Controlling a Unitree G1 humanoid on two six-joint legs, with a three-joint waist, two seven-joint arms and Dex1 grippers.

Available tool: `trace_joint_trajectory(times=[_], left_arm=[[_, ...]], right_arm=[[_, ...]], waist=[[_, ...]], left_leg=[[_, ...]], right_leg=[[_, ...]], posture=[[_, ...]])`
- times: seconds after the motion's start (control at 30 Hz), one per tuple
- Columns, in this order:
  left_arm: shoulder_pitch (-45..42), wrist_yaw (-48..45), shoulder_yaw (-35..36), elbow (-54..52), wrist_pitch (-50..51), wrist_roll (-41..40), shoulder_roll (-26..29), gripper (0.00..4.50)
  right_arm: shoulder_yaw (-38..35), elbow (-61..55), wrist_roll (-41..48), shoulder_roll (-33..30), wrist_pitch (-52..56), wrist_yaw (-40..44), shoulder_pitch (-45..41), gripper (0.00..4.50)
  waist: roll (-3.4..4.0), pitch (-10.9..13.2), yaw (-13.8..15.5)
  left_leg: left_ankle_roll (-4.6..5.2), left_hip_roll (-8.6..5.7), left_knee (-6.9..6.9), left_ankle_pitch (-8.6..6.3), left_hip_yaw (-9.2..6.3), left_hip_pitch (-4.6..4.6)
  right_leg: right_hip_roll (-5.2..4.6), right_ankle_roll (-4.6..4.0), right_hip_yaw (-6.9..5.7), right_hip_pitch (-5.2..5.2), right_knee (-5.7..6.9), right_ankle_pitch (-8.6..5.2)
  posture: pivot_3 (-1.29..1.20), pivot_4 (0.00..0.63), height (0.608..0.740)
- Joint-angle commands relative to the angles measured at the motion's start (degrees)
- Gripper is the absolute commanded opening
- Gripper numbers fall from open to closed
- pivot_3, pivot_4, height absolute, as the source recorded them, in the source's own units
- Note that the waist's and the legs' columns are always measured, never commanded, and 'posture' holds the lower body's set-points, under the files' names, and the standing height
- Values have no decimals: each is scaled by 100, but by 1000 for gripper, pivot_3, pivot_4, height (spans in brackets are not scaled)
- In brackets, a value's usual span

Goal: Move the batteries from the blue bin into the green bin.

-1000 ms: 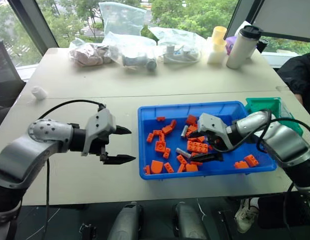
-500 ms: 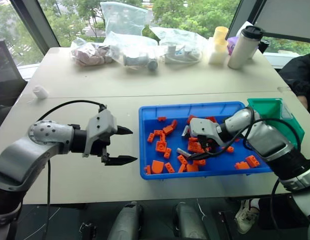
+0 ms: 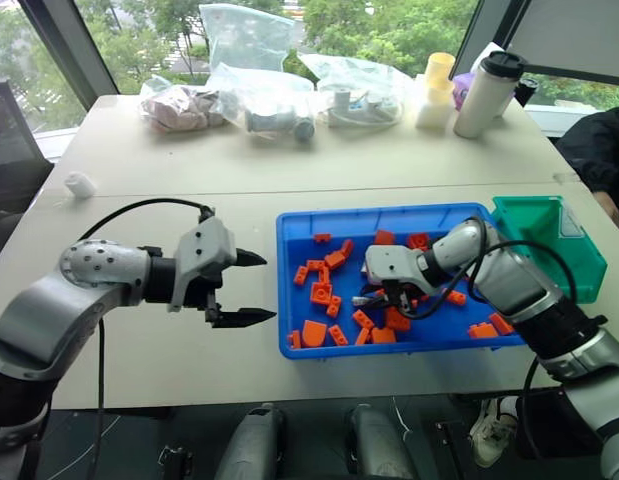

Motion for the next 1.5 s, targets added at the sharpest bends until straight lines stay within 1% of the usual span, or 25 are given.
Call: trace_joint_trajectory(times=[0.03, 0.13, 0.33, 0.4, 0.47, 0.53, 0.63, 0.67, 0.73, 0.83, 0.9, 0.97, 1.07, 1.23, 1.4, 1.47, 1.5], left_arm=[[-99, 24, 4, -58, -114, 73, -25, 4500], [-99, 16, -8, -48, -132, 99, -37, 4500], [-135, 6, -37, -39, -134, 115, -61, 4500], [-179, 0, -39, -18, -149, 104, -95, 4500], [-287, 50, 50, 86, -152, -11, -254, 4500], [-519, 206, 231, 304, -61, -264, -584, 4500], [-846, 358, 327, 568, -27, -444, -983, 4500], [-985, 386, 254, 657, -60, -452, -1149, 4500], [-1174, 407, 117, 776, -115, -422, -1378, 4500], [-1402, 342, -76, 977, -220, -322, -1673, 4500], [-1595, 312, -224, 1218, -358, -181, -1885, 4500], [-2003, 210, -579, 1779, -743, 141, -2308, 4500], [-2312, -30, -917, 2337, -1178, 505, -2611, 4500], [-2452, -276, -1060, 2689, -1478, 728, -2805, 4500], [-2333, -320, -1023, 2566, -1423, 762, -2831, 4500], [-2286, -312, -1012, 2510, -1390, 779, -2807, 4500], [-2275, -311, -1009, 2495, -1380, 786, -2802, 4500]], right_arm=[[20, 8, -163, 57, -150, 43, -74, 894], [8, 36, -222, 96, -204, 77, -47, 52], [-149, -37, -203, 167, -112, 53, -66, 52], [-490, -46, -14, 198, 154, -104, -189, 52], [-1097, -136, 437, 241, 771, -287, -328, 52], [-1903, -274, 932, 258, 1429, -596, -422, 52], [-3153, -456, 1471, 273, 2342, -1345, -506, 52], [-3755, -531, 1545, 209, 2660, -1728, -459, 52], [-4508, -679, 1587, 60, 3046, -2263, -289, 52], [-5112, -893, 1477, -168, 3252, -2838, 164, 52], [-5347, -963, 1376, -279, 3328, -3210, 458, 52], [-5532, -917, 1033, -420, 3289, -3691, 983, 52], [-5724, -827, 976, -410, 3343, -4166, 1181, 52], [-5801, -646, 1020, -421, 3448, -4504, 1344, 52], [-5843, -361, 1105, -373, 3443, -4681, 1427, 52], [-5842, -257, 1210, -347, 3467, -4673, 1410, 1040], [-5837, -231, 1252, -350, 3473, -4677, 1408, 1435]], waist=[[0, 0, -2], [0, 0, -2], [0, -1, -3], [0, -1, -3], [0, 0, 9], [1, 0, 34], [0, 0, 51], [-2, -1, 57], [-2, -1, 73], [-3, -3, 47], [-3, -3, 34], [2, -6, 40], [7, -8, 21], [10, -9, -113], [10, -9, -98], [10, -9, -96], [10, -9, -94]], left_leg=[[0, 0, 0, 0, 0, 0], [-1, 0, 0, 1, 0, 0], [-2, 0, 1, 1, 0, 2], [-2, 0, 1, 1, 0, 2], [-4, 0, 3, 2, 0, 1], [-4, -1, 4, 3, -1, 1], [-5, -3, 7, 3, -6, -1], [-6, -3, 7, 4, -8, -1], [-20, -7, 6, 12, -14, -3], [-23, -10, 4, 14, -11, -4], [-18, -10, 5, 11, -8, -3], [-5, -9, 5, 4, 0, 1], [-5, -11, 8, 6, 4, 3], [-4, -3, 6, 6, 11, 7], [-5, -2, 8, 7, 16, 6], [-5, -3, 10, 7, 17, 6], [-5, -3, 10, 7, 17, 6]], right_leg=[[0, 0, 0, 0, 1, 0], [0, 1, 0, 0, 2, 0], [1, 1, 0, 0, 6, 0], [1, 1, 0, 0, 6, 0], [0, 1, 0, 0, 7, 0], [-1, 1, 0, 0, 9, 1], [-4, 2, -1, 0, 11, 2], [-4, 3, -2, 0, 11, 2], [-7, 3, -8, 3, 10, 2], [-10, 3, -6, 5, 5, 2], [-9, 3, -4, 5, 6, 2], [-7, 4, 3, 3, 14, 3], [-6, 7, 4, 4, 23, 4], [4, 8, 17, -9, 40, 4], [4, 8, 23, -17, 57, 3], [3, 8, 25, -18, 61, 3], [3, 8, 25, -18, 62, 3]], posture=[[0, 150, 740], [0, 150, 740], [0, 150, 740], [0, 150, 740], [0, 150, 740], [0, 150, 740], [0, 150, 740], [0, 150, 740], [0, 150, 740], [0, 150, 740], [0, 150, 740], [0, 150, 740], [0, 150, 740], [0, 150, 740], [0, 150, 740], [0, 150, 740], [0, 150, 740]])
